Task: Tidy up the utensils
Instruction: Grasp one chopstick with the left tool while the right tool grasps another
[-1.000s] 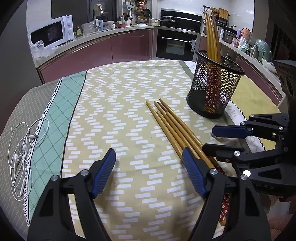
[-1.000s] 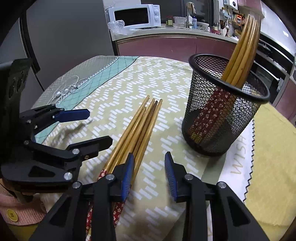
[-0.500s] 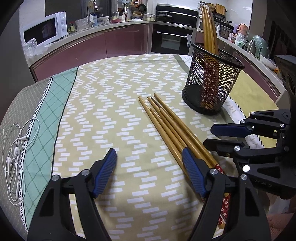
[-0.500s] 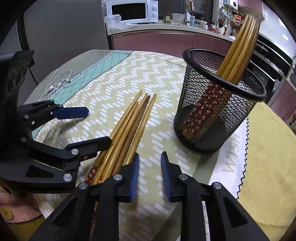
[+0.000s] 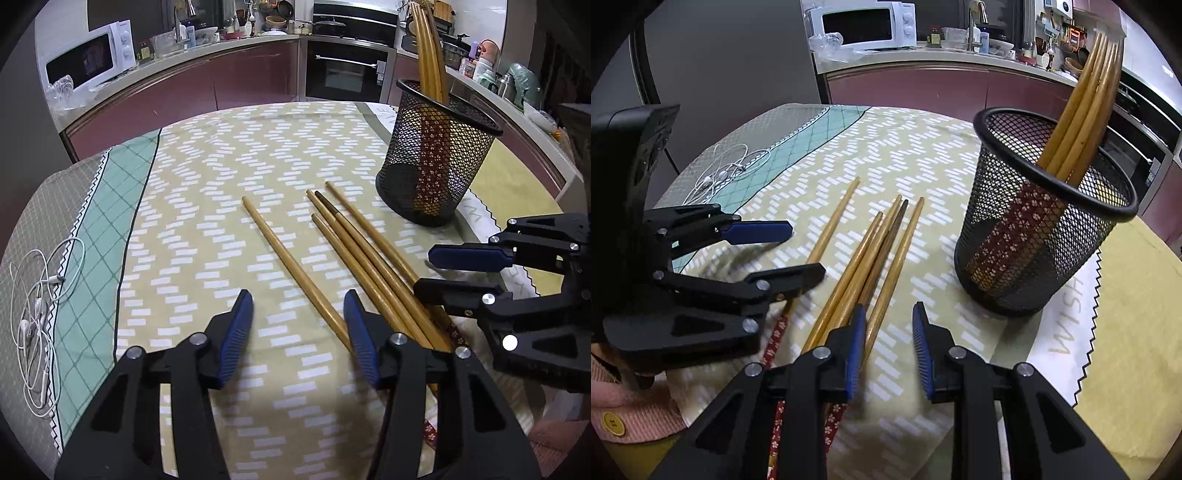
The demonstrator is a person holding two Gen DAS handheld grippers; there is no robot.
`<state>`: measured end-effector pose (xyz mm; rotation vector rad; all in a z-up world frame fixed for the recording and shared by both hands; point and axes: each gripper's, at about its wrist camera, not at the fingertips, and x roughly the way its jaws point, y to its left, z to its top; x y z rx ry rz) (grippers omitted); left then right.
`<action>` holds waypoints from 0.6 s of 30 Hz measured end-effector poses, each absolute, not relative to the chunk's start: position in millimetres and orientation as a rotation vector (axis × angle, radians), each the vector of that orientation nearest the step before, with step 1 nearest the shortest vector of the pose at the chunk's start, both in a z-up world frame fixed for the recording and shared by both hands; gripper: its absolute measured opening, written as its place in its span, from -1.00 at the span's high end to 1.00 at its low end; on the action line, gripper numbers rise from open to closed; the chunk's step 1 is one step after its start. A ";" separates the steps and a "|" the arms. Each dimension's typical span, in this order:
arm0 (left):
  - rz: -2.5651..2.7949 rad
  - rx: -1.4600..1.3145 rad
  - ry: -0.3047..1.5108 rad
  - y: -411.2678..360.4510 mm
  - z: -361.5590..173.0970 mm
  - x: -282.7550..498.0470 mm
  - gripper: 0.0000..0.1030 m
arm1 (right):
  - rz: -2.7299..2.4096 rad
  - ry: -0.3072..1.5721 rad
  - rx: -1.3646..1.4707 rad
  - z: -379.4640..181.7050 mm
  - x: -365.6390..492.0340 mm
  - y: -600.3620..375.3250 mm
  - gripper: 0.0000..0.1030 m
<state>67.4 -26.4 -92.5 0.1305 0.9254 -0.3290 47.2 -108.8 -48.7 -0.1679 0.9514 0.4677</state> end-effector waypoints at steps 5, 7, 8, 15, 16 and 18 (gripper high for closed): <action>-0.337 0.116 0.922 -25.5 -92.8 69.0 0.15 | 0.456 0.954 -0.197 -53.3 49.6 -104.3 0.53; -0.335 0.111 0.919 -25.7 -92.5 71.0 0.30 | 0.456 0.948 -0.195 -53.7 52.3 -103.6 0.53; -0.336 0.104 0.920 -25.1 -92.3 71.9 0.35 | 0.456 0.946 -0.189 -54.0 54.2 -103.4 0.55; -0.334 0.040 0.922 -19.9 -91.7 74.6 0.70 | 0.470 0.959 -0.108 -53.1 57.4 -110.1 0.86; -0.335 0.027 0.920 -19.1 -91.2 73.7 0.73 | 0.473 0.960 -0.097 -52.7 56.9 -112.0 0.87; -0.337 0.016 0.919 -18.2 -90.9 71.4 0.79 | 0.475 0.961 -0.080 -52.1 55.2 -115.8 0.88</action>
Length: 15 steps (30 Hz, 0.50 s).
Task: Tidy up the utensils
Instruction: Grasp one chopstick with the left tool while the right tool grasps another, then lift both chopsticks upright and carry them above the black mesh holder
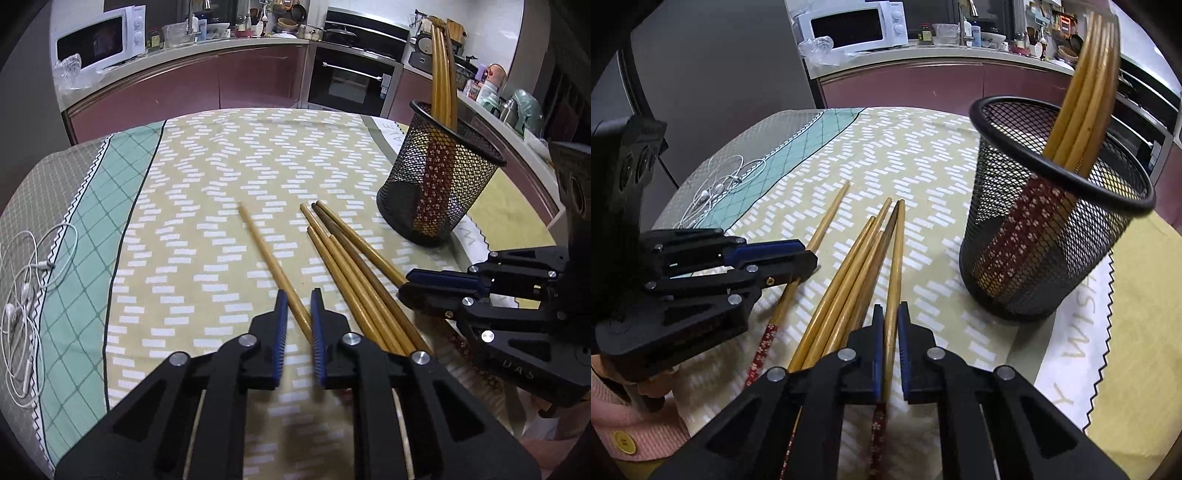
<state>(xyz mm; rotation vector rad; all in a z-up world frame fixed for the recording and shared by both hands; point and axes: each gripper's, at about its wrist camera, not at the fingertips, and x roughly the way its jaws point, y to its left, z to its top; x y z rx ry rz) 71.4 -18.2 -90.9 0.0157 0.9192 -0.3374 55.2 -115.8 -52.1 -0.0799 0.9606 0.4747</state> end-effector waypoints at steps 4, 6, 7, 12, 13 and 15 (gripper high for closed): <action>-0.340 0.013 0.906 -18.1 -87.6 64.7 0.87 | 0.479 0.946 -0.043 -45.7 50.6 -124.3 0.89; -0.346 0.015 0.896 -18.0 -85.1 61.3 0.87 | 0.501 0.922 -0.022 -38.5 45.6 -128.9 0.89; -0.354 0.015 0.892 -18.3 -83.5 59.1 0.87 | 0.509 0.918 -0.022 -37.3 44.2 -129.2 0.89; -0.398 0.048 0.901 -24.9 -83.6 47.0 0.87 | 0.565 0.938 -0.052 -38.2 35.5 -127.8 0.89; -0.406 0.060 0.904 -26.6 -85.0 44.7 0.86 | 0.568 0.948 -0.063 -40.3 35.7 -126.3 0.89; -0.413 0.085 0.903 -28.9 -86.3 41.7 0.85 | 0.573 0.966 -0.074 -44.9 36.3 -122.7 0.89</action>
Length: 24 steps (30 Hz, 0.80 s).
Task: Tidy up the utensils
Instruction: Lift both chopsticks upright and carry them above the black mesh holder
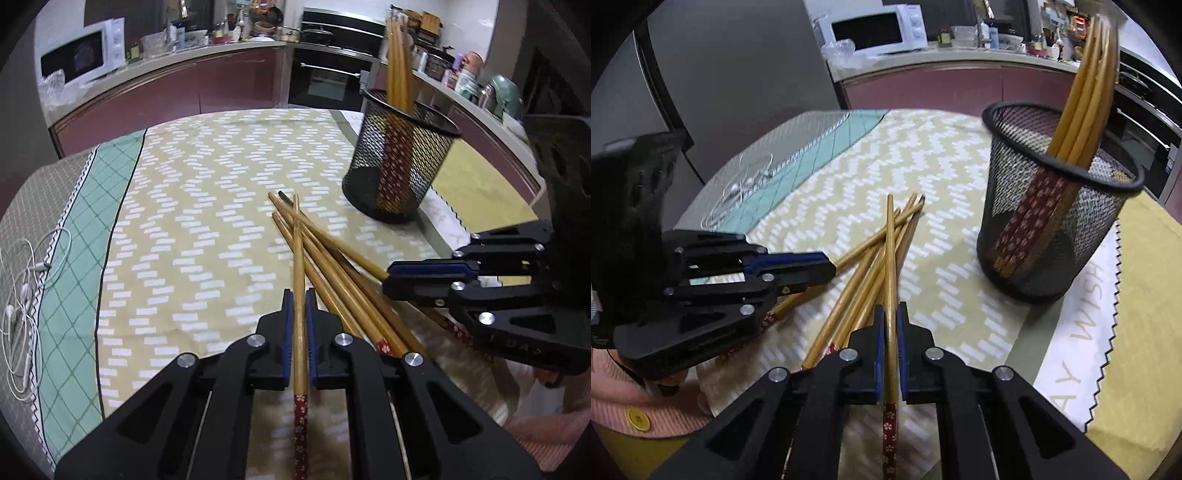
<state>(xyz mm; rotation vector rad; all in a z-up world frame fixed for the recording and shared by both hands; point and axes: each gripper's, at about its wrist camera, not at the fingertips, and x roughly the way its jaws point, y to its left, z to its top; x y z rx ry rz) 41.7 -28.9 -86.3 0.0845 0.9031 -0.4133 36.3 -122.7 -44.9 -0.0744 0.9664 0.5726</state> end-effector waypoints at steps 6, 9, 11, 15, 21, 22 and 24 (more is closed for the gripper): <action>-0.423 0.111 0.918 -33.3 -91.6 45.2 0.50 | 0.560 0.975 -0.105 -50.2 41.8 -115.1 0.83; -0.416 0.114 0.916 -35.4 -91.3 49.9 0.55 | 0.563 0.973 -0.109 -51.2 45.0 -113.9 0.83; -0.404 0.106 0.917 -34.5 -90.4 53.4 0.65 | 0.566 0.971 -0.100 -51.2 46.4 -114.0 0.88; -0.397 0.087 0.894 -34.2 -86.0 54.3 0.85 | 0.560 0.944 -0.076 -46.0 42.9 -121.0 0.89; -0.409 0.074 0.849 -32.6 -69.8 49.0 0.85 | 0.588 0.834 -0.070 -20.6 26.6 -129.6 0.89; -0.413 0.070 0.843 -32.0 -66.9 48.3 0.85 | 0.592 0.820 -0.070 -16.9 24.7 -130.6 0.89; -0.424 0.058 0.828 -30.5 -60.1 46.8 0.85 | 0.597 0.781 -0.070 -6.7 19.3 -133.1 0.89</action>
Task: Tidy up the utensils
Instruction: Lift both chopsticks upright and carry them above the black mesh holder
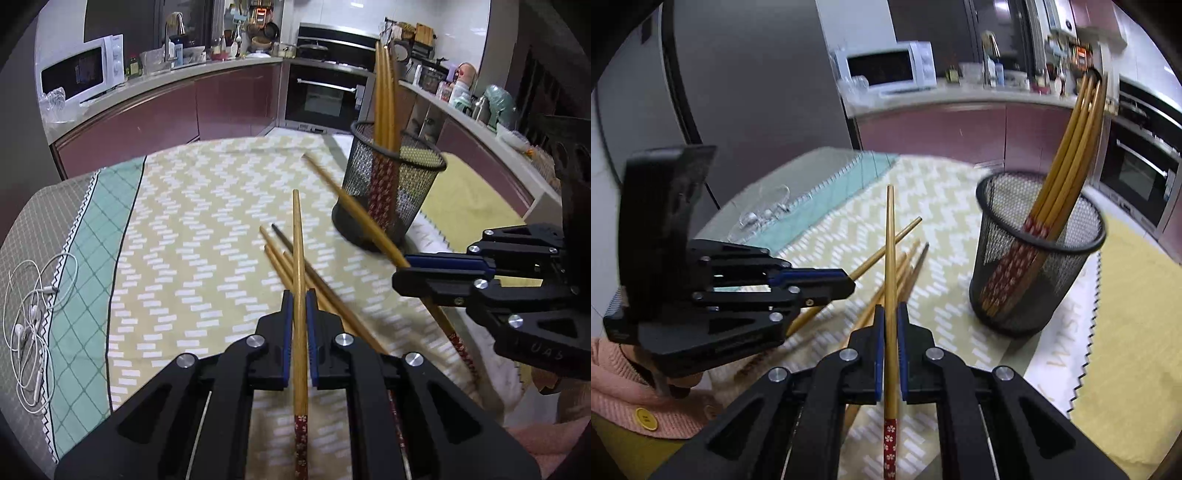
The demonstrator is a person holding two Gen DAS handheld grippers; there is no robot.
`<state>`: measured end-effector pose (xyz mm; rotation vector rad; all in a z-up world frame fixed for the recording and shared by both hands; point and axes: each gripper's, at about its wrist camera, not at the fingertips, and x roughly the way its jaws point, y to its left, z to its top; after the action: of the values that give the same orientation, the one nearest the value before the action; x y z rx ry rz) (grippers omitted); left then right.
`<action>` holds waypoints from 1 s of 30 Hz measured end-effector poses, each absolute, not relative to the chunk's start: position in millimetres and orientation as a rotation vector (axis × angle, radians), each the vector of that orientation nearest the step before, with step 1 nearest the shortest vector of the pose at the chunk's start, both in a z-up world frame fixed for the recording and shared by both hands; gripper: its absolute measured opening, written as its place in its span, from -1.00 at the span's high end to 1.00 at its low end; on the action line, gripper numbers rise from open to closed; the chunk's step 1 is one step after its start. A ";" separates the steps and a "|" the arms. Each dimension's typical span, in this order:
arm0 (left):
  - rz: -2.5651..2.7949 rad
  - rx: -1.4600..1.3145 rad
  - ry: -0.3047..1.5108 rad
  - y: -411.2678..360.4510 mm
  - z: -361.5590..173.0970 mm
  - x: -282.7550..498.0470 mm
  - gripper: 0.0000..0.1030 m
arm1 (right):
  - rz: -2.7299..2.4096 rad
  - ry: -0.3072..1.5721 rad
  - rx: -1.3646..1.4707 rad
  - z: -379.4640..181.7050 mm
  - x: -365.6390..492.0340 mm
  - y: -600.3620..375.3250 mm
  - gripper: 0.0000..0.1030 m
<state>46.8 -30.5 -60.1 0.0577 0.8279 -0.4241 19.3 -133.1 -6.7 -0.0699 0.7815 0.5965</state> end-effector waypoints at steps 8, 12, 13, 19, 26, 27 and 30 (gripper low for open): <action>-0.512 -0.034 0.774 -23.1 -27.5 39.6 0.85 | 0.578 0.682 -0.030 26.1 8.5 -153.5 0.89; -0.562 -0.091 0.748 -16.6 -8.2 36.7 0.85 | 0.558 0.629 -0.012 41.7 4.3 -167.1 0.89; -0.571 -0.099 0.736 -15.0 -2.7 35.9 0.85 | 0.551 0.614 -0.005 46.7 4.1 -170.9 0.89; -0.626 -0.158 0.679 -4.8 27.0 34.5 0.85 | 0.529 0.554 0.032 64.8 3.0 -188.8 0.89; -0.650 -0.187 0.615 -2.6 56.4 40.0 0.85 | 0.514 0.511 0.038 85.1 5.6 -197.3 0.89; -0.654 -0.192 0.608 -3.4 59.8 42.0 0.85 | 0.512 0.507 0.042 88.4 6.5 -198.9 0.89; -0.658 -0.192 0.579 -8.9 72.3 48.8 0.85 | 0.510 0.493 0.046 98.3 9.2 -201.6 0.89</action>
<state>48.8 -8.9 72.3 -0.1915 0.5792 -0.6583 9.2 -201.6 98.3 0.0464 0.4927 0.5097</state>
